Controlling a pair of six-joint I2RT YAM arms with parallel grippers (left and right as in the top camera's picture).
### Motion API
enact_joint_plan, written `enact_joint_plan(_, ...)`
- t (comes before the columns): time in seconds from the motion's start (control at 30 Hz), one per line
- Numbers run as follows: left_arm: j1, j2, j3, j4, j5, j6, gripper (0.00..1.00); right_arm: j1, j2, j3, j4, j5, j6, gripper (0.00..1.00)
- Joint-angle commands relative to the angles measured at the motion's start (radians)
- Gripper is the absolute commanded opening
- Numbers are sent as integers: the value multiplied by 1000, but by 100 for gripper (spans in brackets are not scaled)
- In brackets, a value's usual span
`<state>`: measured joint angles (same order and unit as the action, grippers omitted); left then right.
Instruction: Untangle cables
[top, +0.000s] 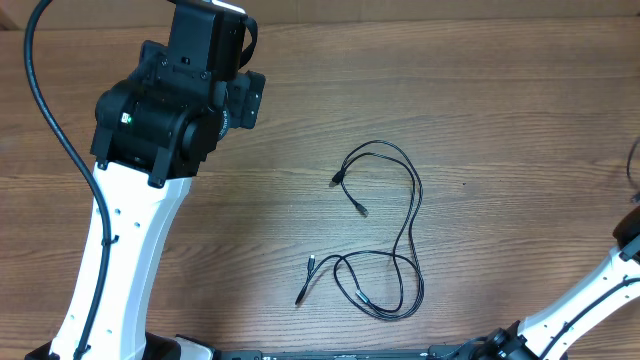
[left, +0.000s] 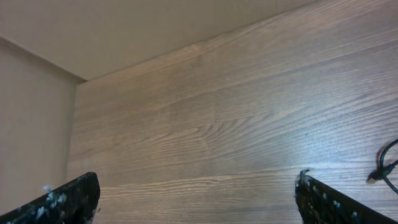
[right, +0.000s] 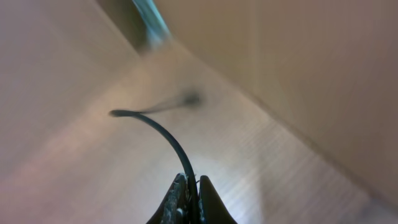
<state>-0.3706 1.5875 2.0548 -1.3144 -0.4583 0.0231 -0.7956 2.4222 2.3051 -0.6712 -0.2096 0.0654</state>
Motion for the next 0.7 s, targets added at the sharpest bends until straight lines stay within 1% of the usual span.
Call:
enact_joint_plan(0.0,6,10,8,-10,14,8,100,-10,-19,-115,1,19,18,4)
enact_joint_plan(0.13,6,10,8,-30,14,8,100,-10,-19,-255,70,18,39,4)
enact_joint_plan(0.17,6,10,8,-35,14,8,100,-10,-19,-290,93,14,39,21)
enact_joint_plan(0.2,6,10,8,-35,14,8,100,-8,-19,-298,98,9,39,45)
enact_joint_plan(0.23,6,10,7,-35,14,7,100,-6,-19,-308,101,-7,39,87)
enact_joint_plan(0.27,6,10,7,-35,14,8,100,-5,-19,-309,100,-23,39,99)
enact_joint_plan(0.33,6,10,6,-35,14,8,100,-1,-26,-300,95,-61,39,100)
enact_joint_plan(0.4,6,10,6,-35,14,8,100,2,-43,-280,77,-83,55,93)
enact_joint_plan(0.47,6,10,6,-35,15,7,100,3,-79,-258,31,-67,149,91)
enact_joint_plan(0.5,6,10,6,-35,16,7,100,3,-108,-250,-23,-34,247,92)
enact_joint_plan(0.57,6,10,3,-34,29,7,100,2,-159,-248,-120,-8,387,95)
enact_joint_plan(0.67,6,10,-9,-30,41,8,100,-2,-226,-248,-269,-8,484,97)
